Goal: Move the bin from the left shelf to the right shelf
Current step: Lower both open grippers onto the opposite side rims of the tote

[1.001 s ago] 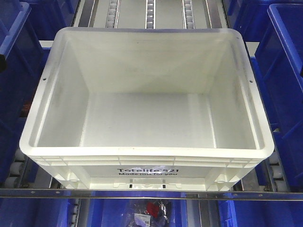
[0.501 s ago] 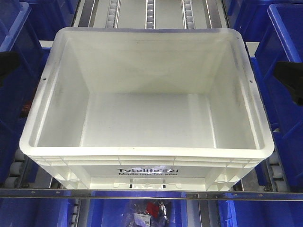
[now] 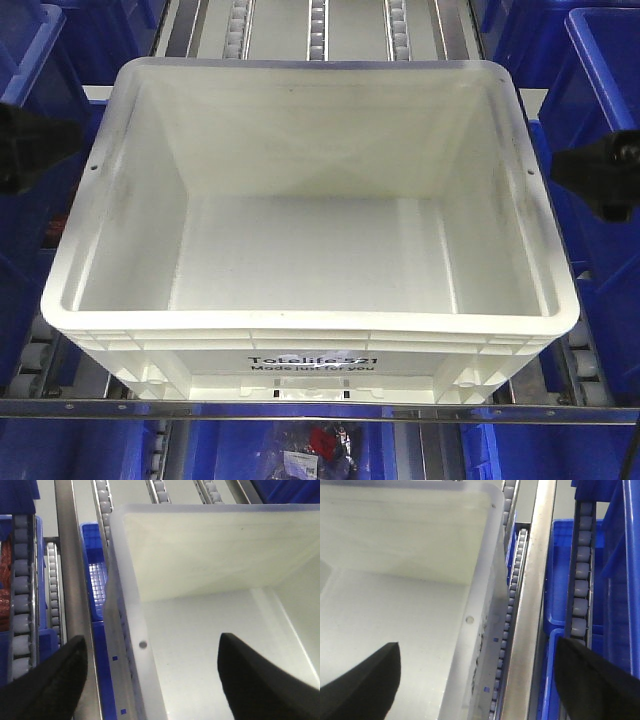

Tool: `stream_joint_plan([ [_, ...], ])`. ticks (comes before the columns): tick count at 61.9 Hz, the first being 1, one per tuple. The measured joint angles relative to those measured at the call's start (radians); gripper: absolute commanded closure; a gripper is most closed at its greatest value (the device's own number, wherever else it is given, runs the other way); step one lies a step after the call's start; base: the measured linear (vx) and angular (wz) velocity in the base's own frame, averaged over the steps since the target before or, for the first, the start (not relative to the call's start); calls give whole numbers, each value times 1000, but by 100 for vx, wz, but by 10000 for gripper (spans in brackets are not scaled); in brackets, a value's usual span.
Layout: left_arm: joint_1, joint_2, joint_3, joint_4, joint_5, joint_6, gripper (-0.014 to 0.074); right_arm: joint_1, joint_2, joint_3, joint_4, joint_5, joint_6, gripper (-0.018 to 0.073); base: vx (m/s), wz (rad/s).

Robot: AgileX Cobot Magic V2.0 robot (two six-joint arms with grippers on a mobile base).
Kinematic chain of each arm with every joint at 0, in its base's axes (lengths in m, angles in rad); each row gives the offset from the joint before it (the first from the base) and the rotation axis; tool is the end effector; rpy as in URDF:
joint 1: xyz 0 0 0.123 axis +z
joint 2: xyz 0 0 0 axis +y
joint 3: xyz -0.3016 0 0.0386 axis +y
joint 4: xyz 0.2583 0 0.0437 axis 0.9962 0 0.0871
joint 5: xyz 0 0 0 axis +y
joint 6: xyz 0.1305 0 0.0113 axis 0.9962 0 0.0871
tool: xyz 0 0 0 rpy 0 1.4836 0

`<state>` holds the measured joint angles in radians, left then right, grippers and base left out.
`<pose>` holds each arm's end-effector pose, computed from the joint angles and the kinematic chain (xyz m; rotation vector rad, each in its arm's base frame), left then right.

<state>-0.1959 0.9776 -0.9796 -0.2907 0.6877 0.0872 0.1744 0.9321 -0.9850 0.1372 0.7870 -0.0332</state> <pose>0.2204 -0.0681 0.3685 0.1678 2.1567 -0.3911 0.2057 0.0491 0.3673 -0.1764 2.2129 0.2391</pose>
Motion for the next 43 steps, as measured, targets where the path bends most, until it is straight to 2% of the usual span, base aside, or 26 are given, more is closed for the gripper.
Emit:
stream_joint_plan([
  [17, 0, 198, -145, 0, 108, 0, 75, 0, 157, -124, 51, 68, -34, -35, 0, 0],
  [43, 0, 355, -154, 0, 96, 0, 75, 0, 310, -148, 55, 60, -35, -35, 0, 0],
])
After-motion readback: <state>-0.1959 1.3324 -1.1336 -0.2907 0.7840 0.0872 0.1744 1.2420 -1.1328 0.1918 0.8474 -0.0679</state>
